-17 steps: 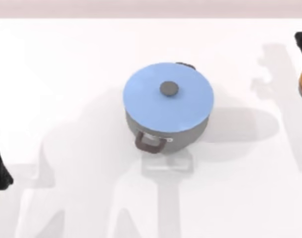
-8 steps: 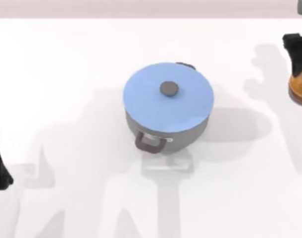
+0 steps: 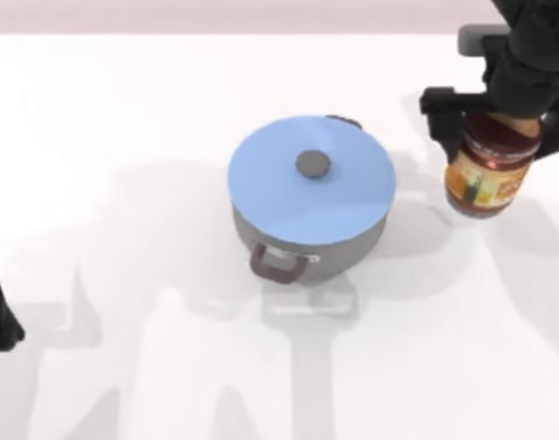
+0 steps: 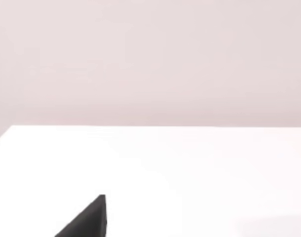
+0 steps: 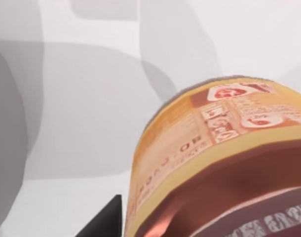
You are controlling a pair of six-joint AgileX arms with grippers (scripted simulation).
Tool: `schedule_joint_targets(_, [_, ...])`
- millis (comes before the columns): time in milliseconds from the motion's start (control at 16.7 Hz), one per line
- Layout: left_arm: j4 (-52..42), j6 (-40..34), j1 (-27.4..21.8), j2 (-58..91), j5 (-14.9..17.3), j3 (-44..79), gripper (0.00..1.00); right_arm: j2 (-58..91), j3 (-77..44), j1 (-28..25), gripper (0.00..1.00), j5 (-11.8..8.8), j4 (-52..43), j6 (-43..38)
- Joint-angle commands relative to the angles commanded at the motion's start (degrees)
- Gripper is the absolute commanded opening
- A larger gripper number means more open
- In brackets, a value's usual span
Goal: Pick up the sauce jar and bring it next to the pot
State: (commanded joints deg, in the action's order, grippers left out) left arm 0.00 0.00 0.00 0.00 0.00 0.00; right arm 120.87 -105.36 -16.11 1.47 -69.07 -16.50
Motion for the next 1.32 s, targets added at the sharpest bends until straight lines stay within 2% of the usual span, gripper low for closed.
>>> schedule_joint_targets(300, [0.0, 0.0, 0.0, 0.0, 0.0, 0.0, 1.0, -0.09, 0.18, -0.19, 0.0, -0.07, 0.31, -0.52])
schedule_joint_targets(660, [0.0, 0.0, 0.0, 0.0, 0.0, 0.0, 1.0, 1.9, 7.39, -0.39, 0.0, 0.07, 9.59, -0.54])
schedule_joint_targets(960, [0.0, 0.0, 0.0, 0.0, 0.0, 0.0, 1.0, 2.28, 8.19, -0.43, 0.0, 0.08, 10.45, -0.55])
schedule_joint_targets(1320, [0.0, 0.0, 0.0, 0.0, 0.0, 0.0, 1.0, 2.28, 8.19, -0.43, 0.45, 0.08, 10.45, -0.55])
